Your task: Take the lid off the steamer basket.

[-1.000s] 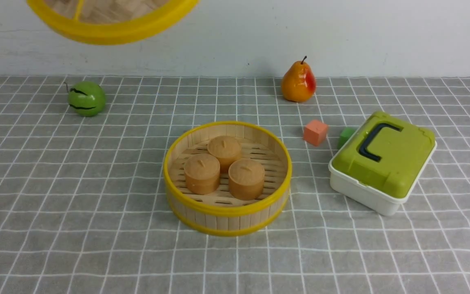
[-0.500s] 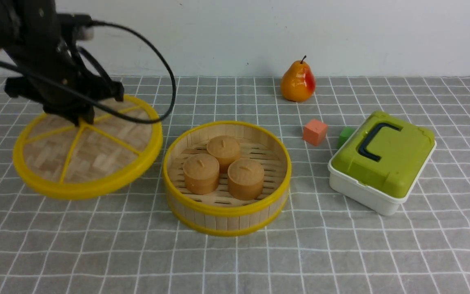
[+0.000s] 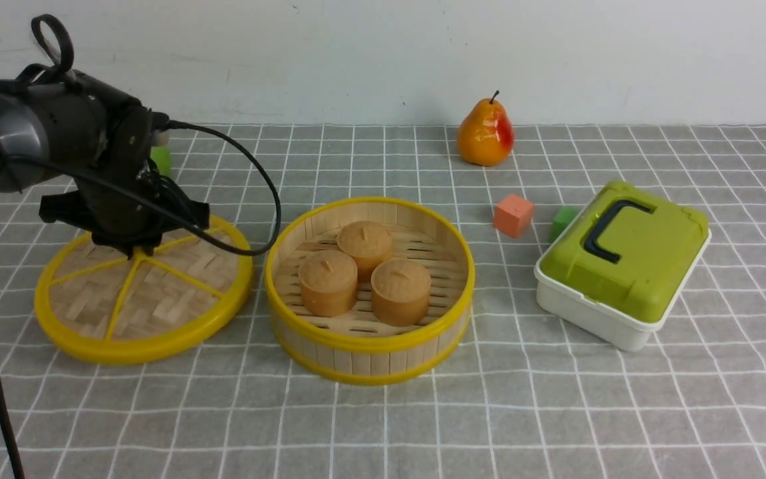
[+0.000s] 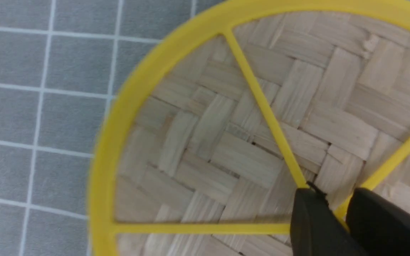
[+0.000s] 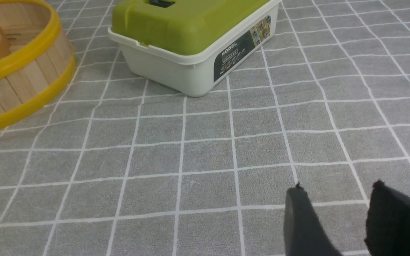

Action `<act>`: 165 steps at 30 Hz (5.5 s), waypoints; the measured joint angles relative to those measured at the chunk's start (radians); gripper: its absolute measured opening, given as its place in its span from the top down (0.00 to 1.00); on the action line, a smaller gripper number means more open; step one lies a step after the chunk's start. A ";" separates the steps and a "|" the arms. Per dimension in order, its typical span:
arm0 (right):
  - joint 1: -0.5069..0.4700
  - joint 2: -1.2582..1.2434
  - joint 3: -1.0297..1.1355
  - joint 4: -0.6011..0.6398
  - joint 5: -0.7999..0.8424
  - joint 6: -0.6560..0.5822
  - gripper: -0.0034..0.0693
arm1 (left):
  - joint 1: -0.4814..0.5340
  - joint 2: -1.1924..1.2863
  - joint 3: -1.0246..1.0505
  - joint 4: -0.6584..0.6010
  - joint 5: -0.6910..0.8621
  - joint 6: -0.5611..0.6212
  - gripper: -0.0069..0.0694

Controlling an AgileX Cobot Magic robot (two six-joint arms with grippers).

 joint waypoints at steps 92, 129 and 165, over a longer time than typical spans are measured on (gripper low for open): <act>0.000 0.000 0.000 0.000 0.000 0.000 0.62 | 0.076 -1.987 1.561 -0.315 -0.366 0.304 0.93; 0.000 0.000 0.000 0.000 0.000 0.000 0.62 | 0.081 -1.987 1.561 -0.448 -0.366 0.416 0.93; 0.000 0.000 0.000 0.000 0.000 0.000 0.62 | 0.081 -1.987 1.561 -0.448 -0.366 0.416 0.92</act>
